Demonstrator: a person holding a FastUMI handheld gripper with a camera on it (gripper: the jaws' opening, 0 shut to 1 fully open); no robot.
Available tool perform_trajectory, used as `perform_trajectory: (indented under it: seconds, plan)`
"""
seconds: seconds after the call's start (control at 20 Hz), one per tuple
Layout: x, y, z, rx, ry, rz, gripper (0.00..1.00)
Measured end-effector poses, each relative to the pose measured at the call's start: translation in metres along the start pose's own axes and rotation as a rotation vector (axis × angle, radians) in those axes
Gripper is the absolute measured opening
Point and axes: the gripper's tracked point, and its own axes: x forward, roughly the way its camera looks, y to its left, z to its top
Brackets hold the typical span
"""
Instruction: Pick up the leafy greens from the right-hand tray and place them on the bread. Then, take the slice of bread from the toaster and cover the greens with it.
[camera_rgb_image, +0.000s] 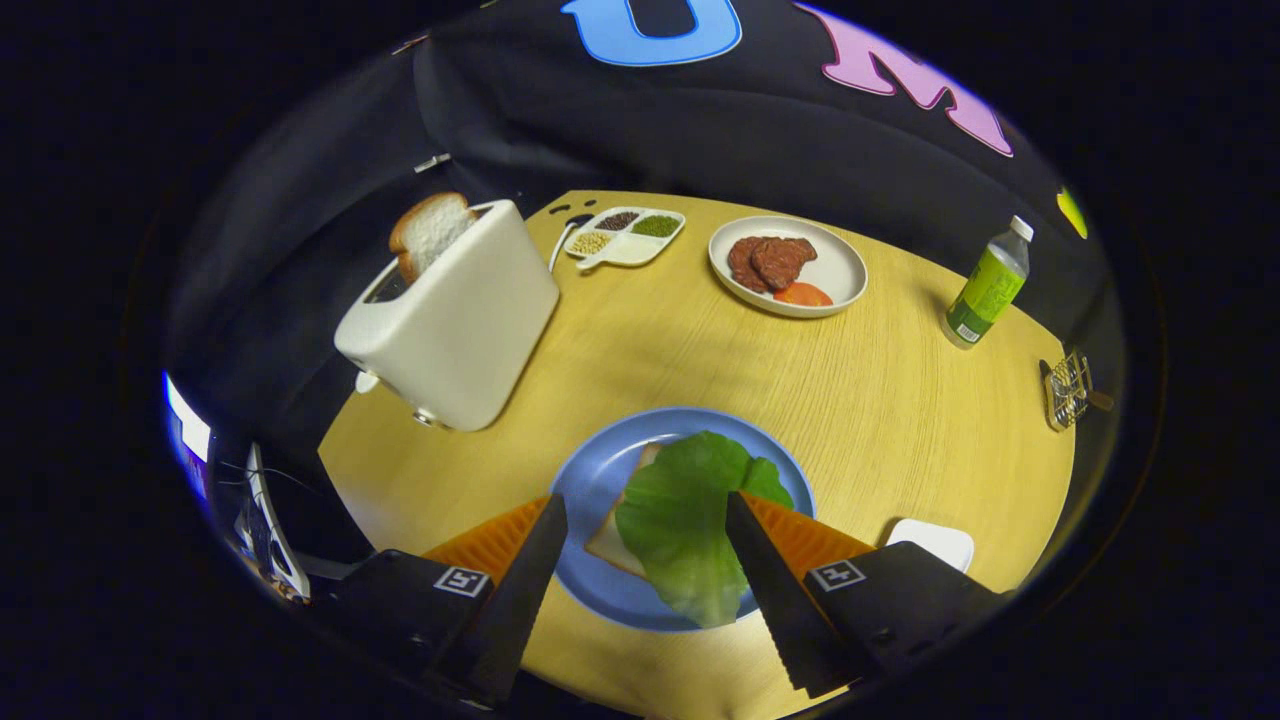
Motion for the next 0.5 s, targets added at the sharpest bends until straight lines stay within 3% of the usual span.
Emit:
perform_trajectory:
  seconds: [0.5]
  plan:
    - [-0.044,0.085,0.119,-0.072,-0.214,0.084,0.99]
